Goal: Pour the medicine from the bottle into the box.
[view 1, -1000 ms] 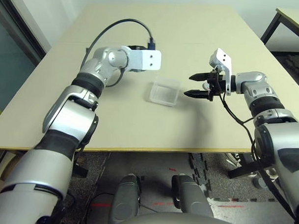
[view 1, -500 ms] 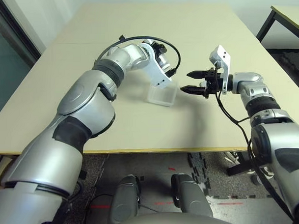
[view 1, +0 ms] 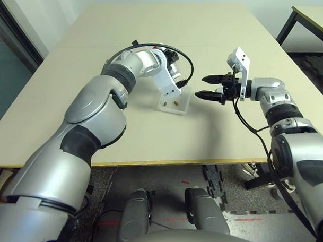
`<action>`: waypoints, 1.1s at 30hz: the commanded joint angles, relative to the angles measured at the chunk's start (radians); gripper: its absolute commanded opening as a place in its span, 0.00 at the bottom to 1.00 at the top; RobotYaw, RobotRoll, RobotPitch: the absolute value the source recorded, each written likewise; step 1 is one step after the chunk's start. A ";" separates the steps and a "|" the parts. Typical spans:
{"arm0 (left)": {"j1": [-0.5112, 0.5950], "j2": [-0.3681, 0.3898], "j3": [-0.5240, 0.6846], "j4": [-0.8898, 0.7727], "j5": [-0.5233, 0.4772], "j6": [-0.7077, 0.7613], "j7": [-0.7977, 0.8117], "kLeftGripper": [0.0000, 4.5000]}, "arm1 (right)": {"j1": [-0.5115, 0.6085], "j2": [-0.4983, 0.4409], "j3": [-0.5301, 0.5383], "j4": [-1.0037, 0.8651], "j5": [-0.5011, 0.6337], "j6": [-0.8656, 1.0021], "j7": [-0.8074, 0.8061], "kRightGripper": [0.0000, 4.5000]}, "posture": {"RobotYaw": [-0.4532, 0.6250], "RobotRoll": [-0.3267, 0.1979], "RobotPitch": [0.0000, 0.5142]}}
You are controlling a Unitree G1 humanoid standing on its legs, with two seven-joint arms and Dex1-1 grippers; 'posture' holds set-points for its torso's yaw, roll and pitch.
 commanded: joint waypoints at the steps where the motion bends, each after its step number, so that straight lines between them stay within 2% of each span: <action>1: 0.032 0.005 0.111 0.018 -0.124 0.009 -0.098 0.60 | 0.013 -0.001 -0.005 -0.011 0.005 0.001 0.004 1.00 | 0.28 0.62 0.11; 2: 0.035 0.009 0.131 0.016 -0.143 0.010 -0.114 0.60 | 0.014 -0.001 -0.004 -0.011 0.005 0.000 0.005 1.00 | 0.28 0.62 0.11; 4: 0.055 0.004 0.244 0.016 -0.263 0.047 -0.216 0.60 | 0.015 -0.003 0.001 -0.011 0.000 -0.006 0.008 1.00 | 0.28 0.62 0.11; 6: 0.065 0.007 0.304 0.008 -0.321 0.066 -0.272 0.60 | 0.015 -0.005 0.008 -0.011 -0.008 -0.017 0.012 1.00 | 0.28 0.62 0.11; 10: 0.089 -0.001 0.467 -0.006 -0.485 0.177 -0.385 0.60 | 0.015 -0.006 0.015 -0.011 -0.017 -0.035 0.020 1.00 | 0.29 0.62 0.10; 20: 0.146 0.028 0.737 -0.056 -0.751 0.412 -0.490 0.60 | 0.007 -0.010 0.016 -0.030 -0.012 -0.069 0.089 1.00 | 0.29 0.62 0.11; 26: 0.201 0.059 0.866 -0.098 -0.875 0.504 -0.446 0.60 | 0.006 -0.002 -0.001 -0.054 0.019 -0.064 0.147 1.00 | 0.29 0.62 0.12; 33: 0.309 0.057 1.000 -0.170 -0.997 0.492 -0.305 0.60 | 0.005 0.003 -0.001 -0.051 0.023 -0.069 0.147 1.00 | 0.30 0.62 0.13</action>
